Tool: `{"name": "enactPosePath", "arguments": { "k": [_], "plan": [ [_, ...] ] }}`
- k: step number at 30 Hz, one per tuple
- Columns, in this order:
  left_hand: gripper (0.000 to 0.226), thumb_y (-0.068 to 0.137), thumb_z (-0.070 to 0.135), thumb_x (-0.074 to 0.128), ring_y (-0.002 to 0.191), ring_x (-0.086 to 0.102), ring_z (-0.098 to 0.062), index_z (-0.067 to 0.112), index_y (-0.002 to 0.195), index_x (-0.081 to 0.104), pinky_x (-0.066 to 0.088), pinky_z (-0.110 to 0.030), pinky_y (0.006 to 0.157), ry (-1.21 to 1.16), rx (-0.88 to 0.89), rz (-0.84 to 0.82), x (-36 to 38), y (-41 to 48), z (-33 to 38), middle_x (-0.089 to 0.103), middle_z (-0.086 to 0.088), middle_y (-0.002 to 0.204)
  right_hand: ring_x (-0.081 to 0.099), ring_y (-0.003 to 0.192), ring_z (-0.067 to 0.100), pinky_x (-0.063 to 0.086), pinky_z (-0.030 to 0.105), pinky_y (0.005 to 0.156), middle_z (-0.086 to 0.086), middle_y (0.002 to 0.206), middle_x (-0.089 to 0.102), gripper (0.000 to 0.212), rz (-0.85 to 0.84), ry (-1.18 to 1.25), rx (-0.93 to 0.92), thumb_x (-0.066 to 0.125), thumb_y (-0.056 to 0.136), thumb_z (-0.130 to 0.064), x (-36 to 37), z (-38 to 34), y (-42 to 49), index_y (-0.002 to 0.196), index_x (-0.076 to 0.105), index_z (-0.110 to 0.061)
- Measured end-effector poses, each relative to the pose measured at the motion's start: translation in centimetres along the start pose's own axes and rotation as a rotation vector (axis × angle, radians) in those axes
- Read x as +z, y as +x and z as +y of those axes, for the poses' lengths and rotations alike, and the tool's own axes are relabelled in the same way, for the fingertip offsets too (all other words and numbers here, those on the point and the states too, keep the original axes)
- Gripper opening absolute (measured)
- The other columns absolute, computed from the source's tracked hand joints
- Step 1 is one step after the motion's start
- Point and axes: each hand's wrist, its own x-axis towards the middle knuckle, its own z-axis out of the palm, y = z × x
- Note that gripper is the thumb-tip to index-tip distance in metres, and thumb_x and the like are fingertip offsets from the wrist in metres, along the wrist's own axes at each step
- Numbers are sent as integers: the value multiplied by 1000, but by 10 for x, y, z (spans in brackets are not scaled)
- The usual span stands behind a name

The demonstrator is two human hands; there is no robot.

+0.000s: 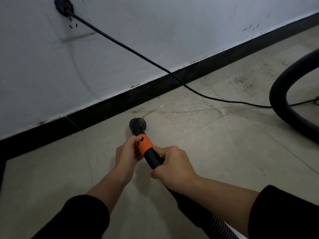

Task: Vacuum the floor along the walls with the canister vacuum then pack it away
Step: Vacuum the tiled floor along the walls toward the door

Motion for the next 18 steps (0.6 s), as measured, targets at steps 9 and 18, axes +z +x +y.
{"name": "enactPosePath", "arguments": {
  "k": [9, 18],
  "plan": [
    [11, 85, 15, 63, 76, 61, -23, 6, 90, 65, 53, -34, 70, 44, -29, -30, 14, -17, -11, 65, -11, 82, 64, 69, 20, 53, 25, 60, 9, 84, 70, 61, 15, 2, 52, 73, 70, -5, -17, 10, -23, 124, 65, -33],
    [7, 85, 13, 64, 77, 63, -25, 7, 87, 64, 54, -35, 71, 77, -83, -99, 34, -41, -21, 66, -13, 84, 66, 69, 22, 56, 31, 64, 7, 81, 69, 65, 40, -17, 108, 75, 68, -7, -33, 27, -48, 126, 64, -35]
  ]
}}
